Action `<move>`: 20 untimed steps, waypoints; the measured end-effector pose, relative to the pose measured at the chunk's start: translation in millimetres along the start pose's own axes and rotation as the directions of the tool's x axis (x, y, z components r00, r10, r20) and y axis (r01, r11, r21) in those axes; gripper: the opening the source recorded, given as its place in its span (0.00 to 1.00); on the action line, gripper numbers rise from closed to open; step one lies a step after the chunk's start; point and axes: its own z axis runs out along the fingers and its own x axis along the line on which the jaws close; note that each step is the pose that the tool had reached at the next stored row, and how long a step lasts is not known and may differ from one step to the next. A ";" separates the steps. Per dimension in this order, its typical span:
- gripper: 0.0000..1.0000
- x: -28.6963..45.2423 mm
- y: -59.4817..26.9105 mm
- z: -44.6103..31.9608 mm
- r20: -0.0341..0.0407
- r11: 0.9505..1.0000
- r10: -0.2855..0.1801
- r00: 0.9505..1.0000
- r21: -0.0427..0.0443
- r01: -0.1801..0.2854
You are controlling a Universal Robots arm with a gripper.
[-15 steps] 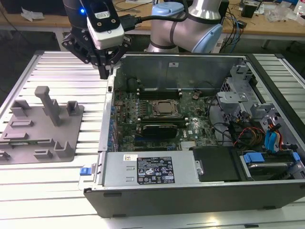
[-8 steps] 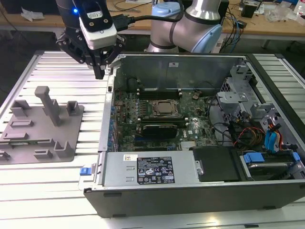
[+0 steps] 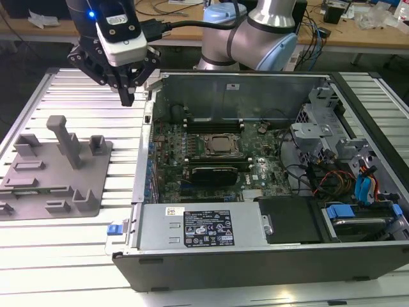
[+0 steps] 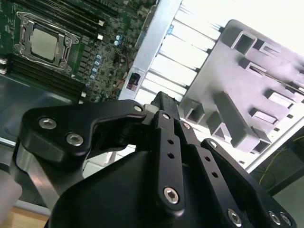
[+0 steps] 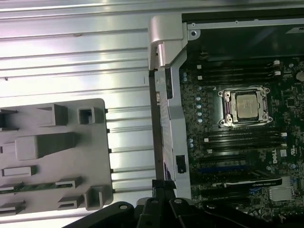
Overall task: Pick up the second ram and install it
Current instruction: 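Reach for the second ram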
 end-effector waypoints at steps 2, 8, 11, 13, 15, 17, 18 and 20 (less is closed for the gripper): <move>0.08 3.3 -0.2 -0.1 0.000 1.000 0.000 1.000 0.000 0.000; 0.08 16.8 -1.3 -0.4 0.000 1.000 0.000 1.000 0.000 0.000; 0.08 21.9 -1.6 -0.5 0.000 1.000 0.000 1.000 0.000 0.000; 0.08 30.2 -2.3 -0.6 0.000 1.000 0.000 1.000 0.000 0.000; 0.08 34.9 -2.6 -0.7 0.000 1.000 0.000 1.000 0.000 0.000; 0.08 38.4 -2.9 -0.8 0.000 1.000 0.000 1.000 0.000 0.000; 0.08 39.6 -3.0 -0.8 0.000 1.000 0.000 1.000 0.000 0.000; 0.08 42.6 -3.2 -0.9 0.000 1.000 0.000 1.000 0.000 0.000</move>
